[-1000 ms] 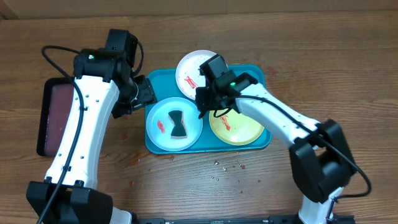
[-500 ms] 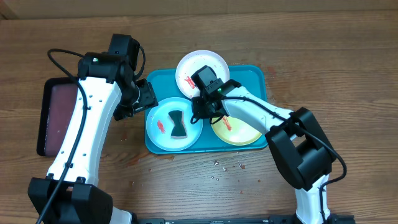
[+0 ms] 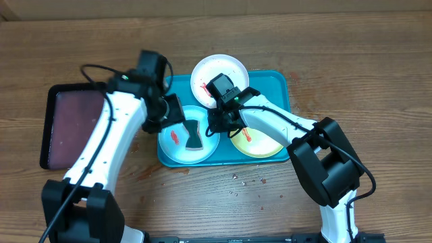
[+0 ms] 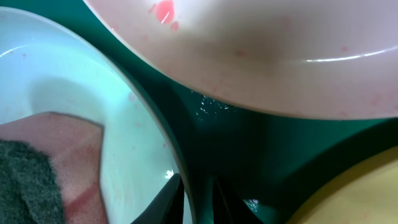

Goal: Clean dirty plates on tray and stack at the side
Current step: 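Grip the light-blue plate rim with the right gripper to steady it, then scrub the light-blue plate with the sponge in the left gripper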

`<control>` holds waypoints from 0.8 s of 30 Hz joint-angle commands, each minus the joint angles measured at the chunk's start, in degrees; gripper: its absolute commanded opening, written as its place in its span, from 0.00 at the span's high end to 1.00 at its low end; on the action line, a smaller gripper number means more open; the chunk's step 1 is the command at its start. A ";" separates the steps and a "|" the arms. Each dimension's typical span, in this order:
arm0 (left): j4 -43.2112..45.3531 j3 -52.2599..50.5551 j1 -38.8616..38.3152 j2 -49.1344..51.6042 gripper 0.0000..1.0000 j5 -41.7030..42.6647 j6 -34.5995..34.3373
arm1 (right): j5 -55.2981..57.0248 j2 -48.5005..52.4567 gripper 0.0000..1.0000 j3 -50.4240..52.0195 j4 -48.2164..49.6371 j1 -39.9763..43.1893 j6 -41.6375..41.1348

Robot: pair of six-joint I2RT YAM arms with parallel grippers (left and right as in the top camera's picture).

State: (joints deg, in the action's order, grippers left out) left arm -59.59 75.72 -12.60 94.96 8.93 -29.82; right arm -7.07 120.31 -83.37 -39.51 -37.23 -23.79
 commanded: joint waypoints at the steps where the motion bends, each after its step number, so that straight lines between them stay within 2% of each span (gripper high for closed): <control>1: 7.10 -6.82 -2.27 0.31 0.47 3.32 -2.93 | 0.59 0.22 0.82 -0.59 -0.02 -0.26 -0.04; 5: 16.61 -12.66 -3.34 0.31 0.49 3.19 -4.26 | 0.59 0.22 0.80 -0.59 -0.17 -0.26 -0.04; 7: 19.23 -13.99 -3.34 0.31 0.53 2.91 -4.96 | 0.59 0.22 0.79 -0.59 -0.07 -0.26 -0.07; 10: 22.38 -15.15 -3.45 0.63 0.53 2.93 -5.14 | 0.59 0.22 0.79 -0.59 0.07 -0.15 -0.07; 15: 24.09 -15.23 -4.37 4.28 0.53 2.99 -6.03 | 0.59 0.22 0.79 -0.59 0.07 -0.02 -0.04; 17: 24.06 -15.23 -4.70 6.73 0.57 2.95 -6.01 | 0.59 0.22 0.79 -0.59 0.04 -0.04 -0.04; 21: 23.65 -15.23 -4.11 8.11 0.59 2.71 -5.97 | 0.59 0.22 0.78 -0.59 0.00 -0.02 -0.04; 24: 23.43 -15.15 -2.69 8.04 0.74 2.56 -5.92 | 0.61 0.22 0.78 -0.59 0.07 -0.02 -0.02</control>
State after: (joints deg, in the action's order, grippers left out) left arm -36.05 60.84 -16.67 102.89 11.42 -35.44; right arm -7.16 120.31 -83.37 -39.40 -37.21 -23.79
